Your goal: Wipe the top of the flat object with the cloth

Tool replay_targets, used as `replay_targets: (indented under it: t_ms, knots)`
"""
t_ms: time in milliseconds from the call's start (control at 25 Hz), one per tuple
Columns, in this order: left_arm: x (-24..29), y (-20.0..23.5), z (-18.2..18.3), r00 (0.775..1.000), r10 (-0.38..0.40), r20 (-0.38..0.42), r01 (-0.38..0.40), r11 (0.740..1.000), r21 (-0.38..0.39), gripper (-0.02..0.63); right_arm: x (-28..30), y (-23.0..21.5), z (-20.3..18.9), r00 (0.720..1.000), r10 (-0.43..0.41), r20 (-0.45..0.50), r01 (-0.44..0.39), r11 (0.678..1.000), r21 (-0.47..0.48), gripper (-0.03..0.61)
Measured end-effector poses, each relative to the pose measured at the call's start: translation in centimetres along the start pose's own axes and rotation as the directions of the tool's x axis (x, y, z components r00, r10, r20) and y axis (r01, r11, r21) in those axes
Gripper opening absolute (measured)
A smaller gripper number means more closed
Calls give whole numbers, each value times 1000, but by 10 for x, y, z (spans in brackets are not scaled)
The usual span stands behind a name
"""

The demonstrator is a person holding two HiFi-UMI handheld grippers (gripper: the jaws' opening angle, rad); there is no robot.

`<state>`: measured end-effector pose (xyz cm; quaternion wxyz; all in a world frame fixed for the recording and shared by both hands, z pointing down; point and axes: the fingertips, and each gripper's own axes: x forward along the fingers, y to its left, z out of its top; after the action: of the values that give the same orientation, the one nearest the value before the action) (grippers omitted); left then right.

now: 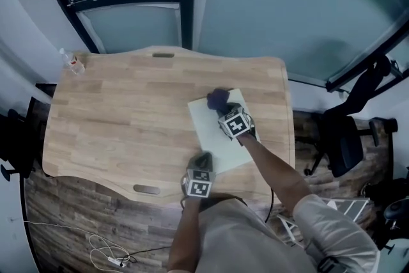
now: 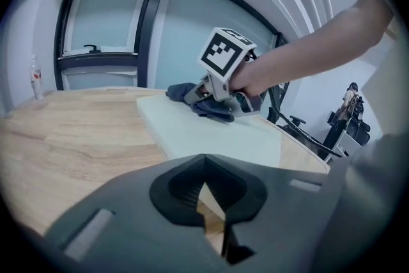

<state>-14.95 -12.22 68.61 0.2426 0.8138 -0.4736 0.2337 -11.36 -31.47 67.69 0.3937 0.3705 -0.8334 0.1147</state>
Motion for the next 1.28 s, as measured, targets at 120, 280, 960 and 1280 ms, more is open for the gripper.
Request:
replay_targets:
  t_ms: [120,280,960,1280]
  knots:
    - [-3,2,5,999,37,19,-37,999,-4,8,-13,-3,-16,1000,-18,10,18,999,34,104]
    - [-6,-2,11,995,92,30,-90,995,-51,8,-33,6,-44,1000,24,4,-24,995,96,104]
    - [-15,-15,-5,954,298,-34,-294,908,-297,8,-154,68,-166,965,212,-155,-185,967,175,104]
    - [-95,-118,14,847,476,238,-284,782,-555,8,-232,58,-206,978,130,166,-187,900,395,104]
